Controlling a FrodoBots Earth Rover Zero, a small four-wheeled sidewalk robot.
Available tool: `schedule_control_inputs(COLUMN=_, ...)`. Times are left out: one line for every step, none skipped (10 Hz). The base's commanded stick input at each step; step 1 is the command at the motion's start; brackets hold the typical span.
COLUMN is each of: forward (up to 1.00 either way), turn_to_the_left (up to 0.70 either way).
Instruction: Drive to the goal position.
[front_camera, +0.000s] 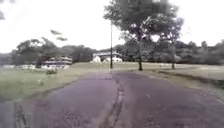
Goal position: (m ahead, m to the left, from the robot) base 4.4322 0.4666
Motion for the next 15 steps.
schedule_control_inputs(forward=0.7, turn_to_the_left=0.0)
schedule_control_inputs(forward=0.7, turn_to_the_left=0.0)
schedule_control_inputs(forward=0.7, turn_to_the_left=0.0)
schedule_control_inputs(forward=0.7, turn_to_the_left=0.0)
schedule_control_inputs(forward=0.7, turn_to_the_left=0.0)
schedule_control_inputs(forward=0.7, turn_to_the_left=0.0)
schedule_control_inputs(forward=0.7, turn_to_the_left=0.0)
schedule_control_inputs(forward=0.7, turn_to_the_left=0.0)
schedule_control_inputs(forward=0.7, turn_to_the_left=0.0)
schedule_control_inputs(forward=0.7, turn_to_the_left=0.0)
schedule_control_inputs(forward=0.7, turn_to_the_left=0.0)
schedule_control_inputs(forward=0.7, turn_to_the_left=0.0)
schedule_control_inputs(forward=0.7, turn_to_the_left=0.0)
schedule_control_inputs(forward=0.7, turn_to_the_left=0.0)
schedule_control_inputs(forward=0.7, turn_to_the_left=0.0)
